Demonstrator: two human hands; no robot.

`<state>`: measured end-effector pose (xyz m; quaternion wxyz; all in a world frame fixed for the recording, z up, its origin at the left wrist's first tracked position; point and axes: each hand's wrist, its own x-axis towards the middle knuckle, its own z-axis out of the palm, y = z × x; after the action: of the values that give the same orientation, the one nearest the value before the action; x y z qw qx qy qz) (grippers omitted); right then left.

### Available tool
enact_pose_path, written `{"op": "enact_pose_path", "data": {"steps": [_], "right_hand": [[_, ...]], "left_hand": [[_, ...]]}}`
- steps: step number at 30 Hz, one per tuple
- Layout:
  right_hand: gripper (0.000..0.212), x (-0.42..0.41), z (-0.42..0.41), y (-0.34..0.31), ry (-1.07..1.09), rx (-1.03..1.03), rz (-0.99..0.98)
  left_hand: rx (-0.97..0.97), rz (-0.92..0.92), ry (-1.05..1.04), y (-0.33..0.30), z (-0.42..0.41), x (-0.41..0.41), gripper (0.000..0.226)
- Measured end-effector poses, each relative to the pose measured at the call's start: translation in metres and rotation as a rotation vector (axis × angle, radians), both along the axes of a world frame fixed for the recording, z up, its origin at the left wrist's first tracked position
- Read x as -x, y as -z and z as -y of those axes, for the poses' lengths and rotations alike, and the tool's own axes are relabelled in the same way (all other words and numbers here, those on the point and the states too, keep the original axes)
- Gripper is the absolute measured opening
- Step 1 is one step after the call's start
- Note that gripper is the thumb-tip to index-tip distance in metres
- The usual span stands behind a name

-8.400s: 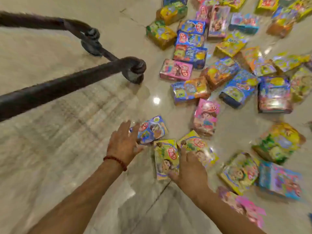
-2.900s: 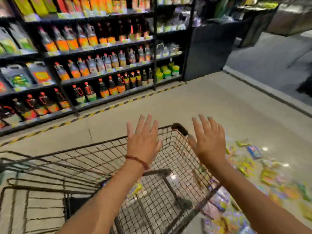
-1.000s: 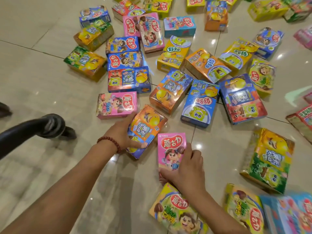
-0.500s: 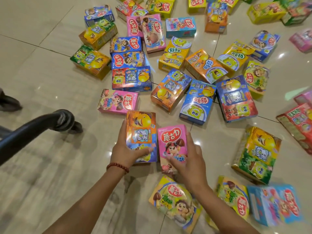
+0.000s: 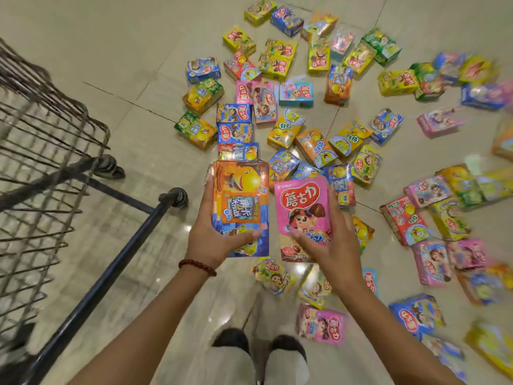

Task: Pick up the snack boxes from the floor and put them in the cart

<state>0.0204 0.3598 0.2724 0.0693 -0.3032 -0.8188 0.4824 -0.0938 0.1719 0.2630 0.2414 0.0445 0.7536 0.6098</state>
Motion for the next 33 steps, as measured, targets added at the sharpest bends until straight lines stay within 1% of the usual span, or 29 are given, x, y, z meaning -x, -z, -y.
{"op": "enact_pose_path", "data": {"steps": [3,5,8,10,11,14,18,22,26,29,33], "right_hand": [[0.098,0.003,-0.001,-0.079,0.002,0.020,-0.031],[0.101,0.007,-0.002,-0.131,-0.003,0.015,-0.050],[0.106,0.013,-0.004,-0.207,-0.011,0.022,-0.110],[0.105,0.020,-0.005,-0.253,-0.016,-0.010,-0.163],[0.104,0.024,-0.005,-0.273,-0.021,-0.010,-0.193],[0.103,0.036,-0.002,-0.333,-0.043,0.038,-0.295],[0.099,0.051,0.011,-0.405,-0.113,0.026,-0.386],[0.095,0.076,0.032,-0.464,-0.216,0.019,-0.489],[0.096,0.111,0.071,-0.508,-0.347,0.003,-0.557],[0.098,0.139,0.115,-0.531,-0.421,-0.002,-0.545],[0.095,0.172,0.186,-0.549,-0.561,0.022,-0.573]], "left_hand": [[-0.034,0.005,-0.011,-0.077,-0.001,-0.002,0.119],[-0.058,-0.010,-0.014,-0.132,-0.003,-0.002,0.120],[-0.089,-0.076,-0.045,-0.210,-0.006,0.000,0.120],[-0.107,-0.122,-0.083,-0.262,-0.005,0.002,0.117],[-0.114,-0.143,-0.101,-0.286,-0.003,0.003,0.119],[-0.145,-0.210,-0.124,-0.348,0.007,0.003,0.124],[-0.178,-0.303,-0.151,-0.421,0.031,0.006,0.117],[-0.188,-0.389,-0.271,-0.483,0.071,0.010,0.120],[-0.139,-0.503,-0.392,-0.532,0.123,0.014,0.115],[-0.105,-0.551,-0.473,-0.557,0.171,0.019,0.119],[-0.086,-0.594,-0.612,-0.571,0.241,0.025,0.107]]}}
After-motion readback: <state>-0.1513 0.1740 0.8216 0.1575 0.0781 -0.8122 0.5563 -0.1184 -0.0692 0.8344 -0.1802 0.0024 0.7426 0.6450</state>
